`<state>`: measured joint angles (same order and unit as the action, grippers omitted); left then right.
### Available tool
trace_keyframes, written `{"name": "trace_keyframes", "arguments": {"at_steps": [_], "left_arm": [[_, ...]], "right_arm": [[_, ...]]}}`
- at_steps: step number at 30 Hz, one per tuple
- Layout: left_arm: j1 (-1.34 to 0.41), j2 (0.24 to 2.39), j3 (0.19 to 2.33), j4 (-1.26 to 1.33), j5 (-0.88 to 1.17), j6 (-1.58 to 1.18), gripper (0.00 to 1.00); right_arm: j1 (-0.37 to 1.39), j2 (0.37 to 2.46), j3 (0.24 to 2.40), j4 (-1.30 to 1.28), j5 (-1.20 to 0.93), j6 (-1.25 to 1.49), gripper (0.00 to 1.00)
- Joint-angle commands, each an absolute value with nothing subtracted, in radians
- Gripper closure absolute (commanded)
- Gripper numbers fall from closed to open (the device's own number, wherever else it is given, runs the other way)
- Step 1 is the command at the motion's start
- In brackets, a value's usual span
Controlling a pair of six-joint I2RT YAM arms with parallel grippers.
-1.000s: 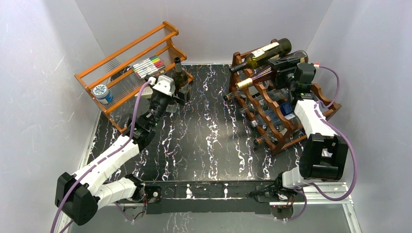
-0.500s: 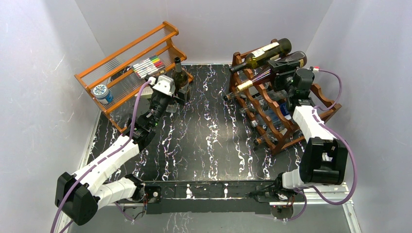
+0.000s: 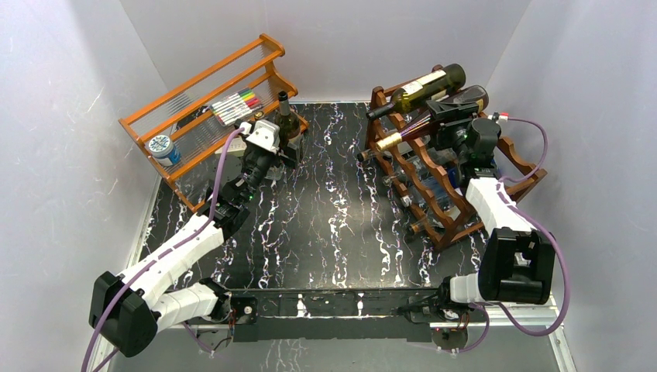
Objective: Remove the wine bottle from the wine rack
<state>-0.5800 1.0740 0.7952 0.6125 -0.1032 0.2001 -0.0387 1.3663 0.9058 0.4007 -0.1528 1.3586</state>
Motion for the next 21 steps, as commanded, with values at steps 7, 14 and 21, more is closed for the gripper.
{"name": "trace_keyframes", "arguments": {"at_steps": [7, 14, 21], "left_arm": [[-0.585, 1.076, 0.808, 0.648, -0.080, 0.187, 0.02], [-0.585, 1.077, 0.808, 0.646, -0.078, 0.187, 0.02], [-0.585, 1.081, 0.809, 0.644, -0.072, 0.181, 0.02]], "right_arm": [[-0.060, 1.255, 0.985, 0.576, -0.164, 1.331, 0.65], [-0.059, 1.251, 1.082, 0.425, -0.160, 1.289, 0.64], [-0.060, 1.230, 1.085, 0.467, -0.164, 1.330, 0.65]]}}
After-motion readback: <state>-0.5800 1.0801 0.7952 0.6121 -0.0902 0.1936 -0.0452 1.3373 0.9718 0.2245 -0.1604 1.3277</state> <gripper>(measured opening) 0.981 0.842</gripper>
